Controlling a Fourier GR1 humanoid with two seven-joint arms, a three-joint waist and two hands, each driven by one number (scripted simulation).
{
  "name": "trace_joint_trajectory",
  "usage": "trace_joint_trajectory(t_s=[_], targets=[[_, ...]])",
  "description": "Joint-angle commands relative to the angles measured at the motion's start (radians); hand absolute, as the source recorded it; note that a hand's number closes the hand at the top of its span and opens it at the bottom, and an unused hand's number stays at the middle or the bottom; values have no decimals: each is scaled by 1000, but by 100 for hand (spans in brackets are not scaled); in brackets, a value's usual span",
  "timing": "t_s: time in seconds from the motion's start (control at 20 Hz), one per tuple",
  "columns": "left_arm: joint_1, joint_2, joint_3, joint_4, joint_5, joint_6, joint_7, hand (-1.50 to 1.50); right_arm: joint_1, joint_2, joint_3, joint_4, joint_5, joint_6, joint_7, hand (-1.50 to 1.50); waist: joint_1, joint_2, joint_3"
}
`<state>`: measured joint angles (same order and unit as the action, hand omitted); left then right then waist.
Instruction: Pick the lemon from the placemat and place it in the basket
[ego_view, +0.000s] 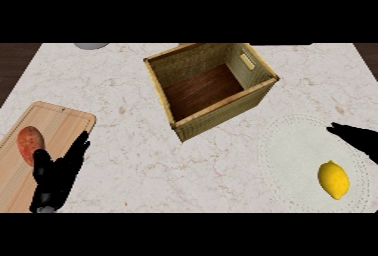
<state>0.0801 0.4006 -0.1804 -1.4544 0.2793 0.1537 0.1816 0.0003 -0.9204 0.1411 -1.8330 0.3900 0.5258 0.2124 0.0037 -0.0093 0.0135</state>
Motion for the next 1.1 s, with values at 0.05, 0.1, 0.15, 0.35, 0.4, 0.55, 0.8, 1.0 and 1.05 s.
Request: trace_joint_trajectory(t_s=[0.05, 0.1, 0.15, 0.35, 0.4, 0.55, 0.8, 1.0, 1.05], targets=[[50, -9, -13, 47, -13, -6, 54, 0, -2, 37, 9, 32, 52, -12, -35, -150, -2, 10, -13], [50, -42, -33, 10, -25, 29, 75, 0, -20, 43, -3, 22, 32, 15, -10, -150, -1, 9, -13], [32, -46, -15, 73, -26, 18, 39, 0, -23, 70, 19, 72, 69, -25, -56, -150, 0, 11, -13], [63, -41, -24, 30, -44, 19, 63, 0, -24, 130, 75, 50, 134, -51, -21, -150, 2, 10, -13], [63, -56, -11, 53, -19, -2, 34, 0, -2, 109, 63, 82, 143, -55, -67, -150, -1, 10, -13], [13, -81, -26, 76, -68, 41, 60, 0, -17, 107, 73, 138, 190, -52, -85, -150, -3, 12, -13], [35, -56, 3, 81, -44, -29, 29, 0, -49, 125, 95, 209, 242, -28, -78, -150, 4, 12, -14], [-20, -55, 27, 104, -34, -38, 76, 0, -43, 156, 103, 298, 290, -94, -150, -150, 2, 14, -13], [73, -52, 24, 69, -61, -23, 15, 0, 2, 153, 105, 175, 276, -49, -86, -150, -2, 9, -14]])
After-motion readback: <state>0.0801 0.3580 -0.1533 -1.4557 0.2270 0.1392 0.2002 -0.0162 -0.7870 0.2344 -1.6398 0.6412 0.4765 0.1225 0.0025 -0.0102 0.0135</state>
